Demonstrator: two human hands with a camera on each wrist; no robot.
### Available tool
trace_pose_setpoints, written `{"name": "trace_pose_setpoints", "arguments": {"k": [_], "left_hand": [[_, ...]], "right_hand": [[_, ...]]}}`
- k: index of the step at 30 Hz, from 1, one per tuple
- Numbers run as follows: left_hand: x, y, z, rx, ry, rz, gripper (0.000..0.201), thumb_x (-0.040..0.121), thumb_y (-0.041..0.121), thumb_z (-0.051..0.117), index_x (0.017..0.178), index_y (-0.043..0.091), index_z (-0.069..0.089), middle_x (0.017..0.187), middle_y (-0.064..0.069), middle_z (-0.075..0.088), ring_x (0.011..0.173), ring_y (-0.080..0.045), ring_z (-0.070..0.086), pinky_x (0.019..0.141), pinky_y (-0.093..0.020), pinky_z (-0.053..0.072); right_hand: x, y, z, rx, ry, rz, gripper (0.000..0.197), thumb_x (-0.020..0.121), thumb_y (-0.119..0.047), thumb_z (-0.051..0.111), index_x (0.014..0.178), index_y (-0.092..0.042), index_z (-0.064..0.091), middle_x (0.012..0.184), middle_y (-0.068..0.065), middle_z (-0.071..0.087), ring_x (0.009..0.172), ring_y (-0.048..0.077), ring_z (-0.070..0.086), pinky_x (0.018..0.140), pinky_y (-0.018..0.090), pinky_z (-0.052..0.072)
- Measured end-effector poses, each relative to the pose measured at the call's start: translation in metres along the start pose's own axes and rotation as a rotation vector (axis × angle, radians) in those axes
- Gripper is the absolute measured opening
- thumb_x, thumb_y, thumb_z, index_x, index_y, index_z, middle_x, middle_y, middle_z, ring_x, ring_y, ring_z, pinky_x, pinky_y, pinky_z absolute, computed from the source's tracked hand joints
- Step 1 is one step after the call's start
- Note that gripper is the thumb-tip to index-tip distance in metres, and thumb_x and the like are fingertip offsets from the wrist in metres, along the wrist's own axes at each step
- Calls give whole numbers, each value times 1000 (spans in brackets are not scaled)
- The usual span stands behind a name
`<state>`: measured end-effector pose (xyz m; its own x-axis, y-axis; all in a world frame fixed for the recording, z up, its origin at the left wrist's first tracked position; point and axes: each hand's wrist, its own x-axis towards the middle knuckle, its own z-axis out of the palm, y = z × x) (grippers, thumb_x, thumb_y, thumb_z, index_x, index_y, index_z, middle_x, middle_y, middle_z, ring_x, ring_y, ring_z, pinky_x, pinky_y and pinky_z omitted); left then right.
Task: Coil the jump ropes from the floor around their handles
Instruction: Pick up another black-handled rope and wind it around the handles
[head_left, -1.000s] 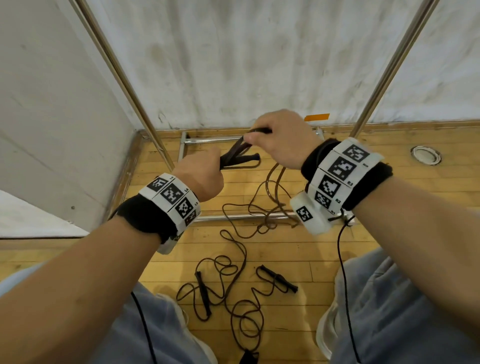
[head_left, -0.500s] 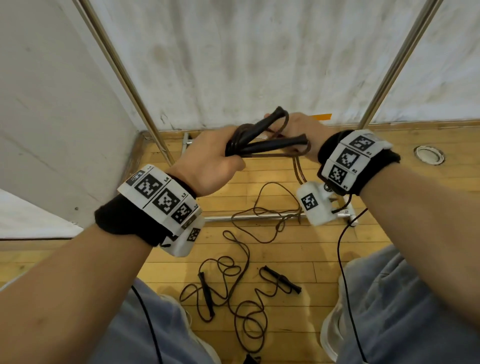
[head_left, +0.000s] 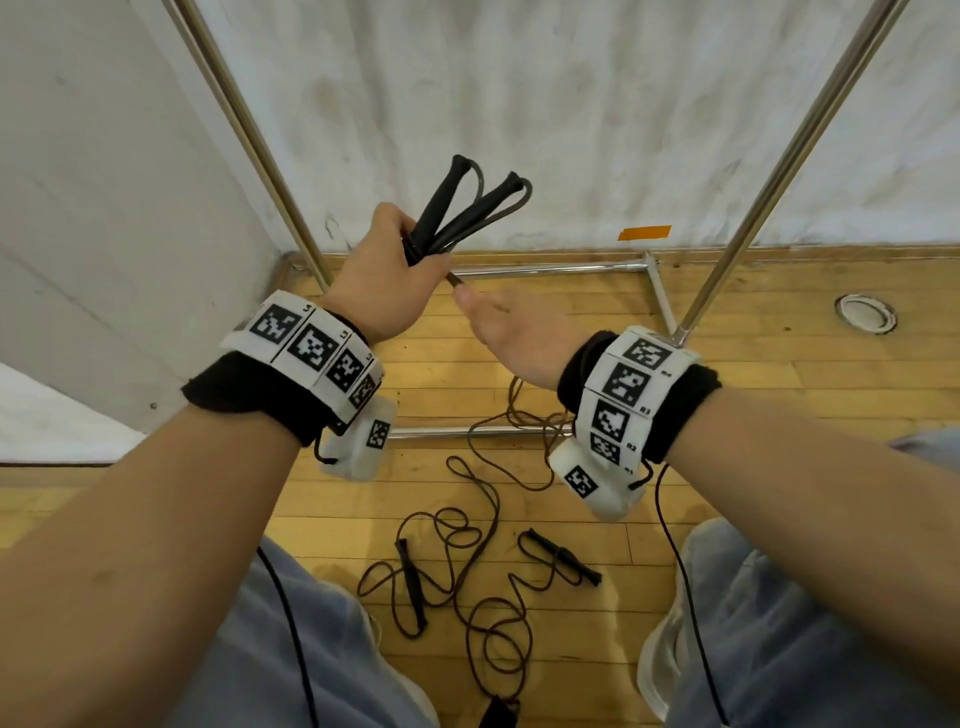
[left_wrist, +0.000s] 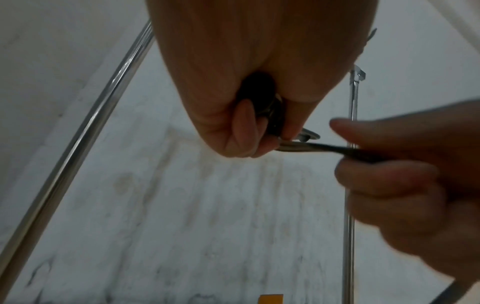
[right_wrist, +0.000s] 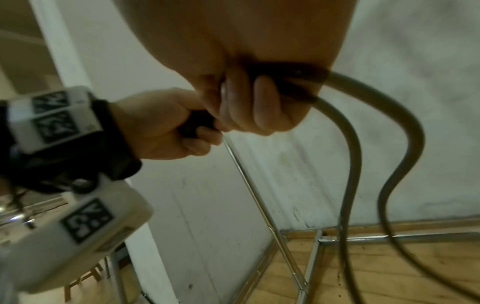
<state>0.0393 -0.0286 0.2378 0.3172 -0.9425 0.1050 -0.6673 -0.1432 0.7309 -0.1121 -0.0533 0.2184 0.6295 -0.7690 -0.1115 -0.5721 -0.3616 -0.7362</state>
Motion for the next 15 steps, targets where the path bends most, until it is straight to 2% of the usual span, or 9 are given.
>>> {"name": "trace_pose_setpoints", "arguments": {"k": [3, 5, 8, 11, 13, 15], "left_hand": [[0, -2, 2, 13, 83, 24, 25, 90, 33, 61, 97, 18, 41, 72, 9, 49, 58, -4, 47, 42, -8, 33], [-1, -2, 2, 45, 125, 61, 23, 91, 35, 60, 98, 21, 43, 73, 11, 51, 59, -2, 49, 44, -10, 33], [-4, -2, 4, 195, 122, 126, 20, 94, 37, 55, 99, 24, 41, 72, 11, 49, 60, -2, 48, 47, -19, 33], [-4, -5, 3, 307, 105, 139, 20, 96, 36, 51, 98, 22, 37, 69, 8, 47, 59, -8, 47, 47, -27, 32], [-3, -7, 0, 326, 79, 96, 19, 96, 33, 49, 99, 20, 35, 70, 5, 47, 60, -13, 49, 49, -30, 34], [-2, -8, -2, 327, 44, 65, 19, 97, 30, 49, 100, 19, 34, 72, 3, 48, 61, -17, 50, 53, -32, 35]], "right_hand": [[2, 2, -6, -57, 106, -63, 21, 98, -35, 41, 89, -19, 52, 68, -7, 50, 58, 9, 47, 52, 24, 33], [6, 9, -19, -47, 202, -73, 25, 97, -35, 45, 85, -15, 53, 68, -6, 48, 58, 10, 45, 53, 24, 34], [8, 20, -32, -46, 204, -22, 43, 95, -43, 45, 78, -6, 59, 61, -2, 44, 55, 15, 42, 56, 29, 35], [7, 26, -35, 41, 157, 15, 38, 95, -43, 45, 79, -14, 64, 61, -2, 49, 55, 10, 48, 56, 28, 41], [5, 23, -36, 58, 185, -18, 32, 96, -39, 46, 78, -20, 63, 57, -6, 46, 47, -1, 44, 55, 25, 35], [4, 17, -37, 18, 180, -66, 33, 97, -36, 44, 75, -19, 62, 63, -4, 53, 54, 0, 49, 60, 26, 37]]}}
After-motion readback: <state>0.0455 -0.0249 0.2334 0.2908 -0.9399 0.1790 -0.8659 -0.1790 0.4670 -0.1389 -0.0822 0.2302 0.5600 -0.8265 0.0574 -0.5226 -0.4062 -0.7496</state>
